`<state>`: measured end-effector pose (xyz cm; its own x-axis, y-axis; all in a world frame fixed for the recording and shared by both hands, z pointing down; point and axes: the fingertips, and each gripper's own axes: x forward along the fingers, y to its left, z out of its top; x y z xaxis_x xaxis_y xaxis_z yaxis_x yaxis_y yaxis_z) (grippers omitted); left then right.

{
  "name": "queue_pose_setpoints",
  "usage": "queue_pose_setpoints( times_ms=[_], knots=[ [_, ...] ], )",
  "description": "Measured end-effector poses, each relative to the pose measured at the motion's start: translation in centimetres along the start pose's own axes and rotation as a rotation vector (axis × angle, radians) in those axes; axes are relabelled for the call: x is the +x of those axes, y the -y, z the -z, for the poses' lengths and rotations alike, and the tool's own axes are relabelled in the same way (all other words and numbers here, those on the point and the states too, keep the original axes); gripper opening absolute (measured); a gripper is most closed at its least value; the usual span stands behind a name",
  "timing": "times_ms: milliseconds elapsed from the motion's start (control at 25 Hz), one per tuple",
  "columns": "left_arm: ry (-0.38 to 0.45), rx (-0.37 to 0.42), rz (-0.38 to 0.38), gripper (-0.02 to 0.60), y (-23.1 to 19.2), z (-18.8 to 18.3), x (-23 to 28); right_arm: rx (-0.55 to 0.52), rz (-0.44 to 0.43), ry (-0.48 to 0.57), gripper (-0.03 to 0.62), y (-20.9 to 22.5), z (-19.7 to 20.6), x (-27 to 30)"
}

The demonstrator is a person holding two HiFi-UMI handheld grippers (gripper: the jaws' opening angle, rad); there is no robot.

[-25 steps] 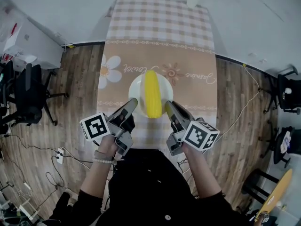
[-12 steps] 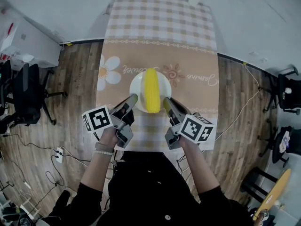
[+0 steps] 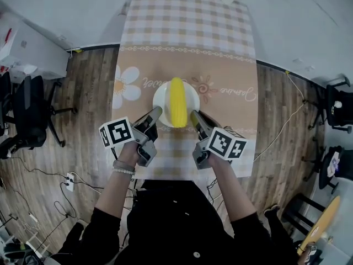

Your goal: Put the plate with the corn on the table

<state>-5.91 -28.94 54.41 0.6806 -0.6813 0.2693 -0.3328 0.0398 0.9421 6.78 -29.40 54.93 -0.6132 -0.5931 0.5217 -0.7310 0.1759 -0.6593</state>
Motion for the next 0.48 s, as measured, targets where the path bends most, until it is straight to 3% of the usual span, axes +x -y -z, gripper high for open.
queue_pose_setpoints(
  times_ms=[480],
  knots=[
    [-0.028,-0.034,-0.054,0.023,-3.0,-0.5,1.8,-0.008,0.063,-0.042,0.101,2.2,0.4,2.5]
  ],
)
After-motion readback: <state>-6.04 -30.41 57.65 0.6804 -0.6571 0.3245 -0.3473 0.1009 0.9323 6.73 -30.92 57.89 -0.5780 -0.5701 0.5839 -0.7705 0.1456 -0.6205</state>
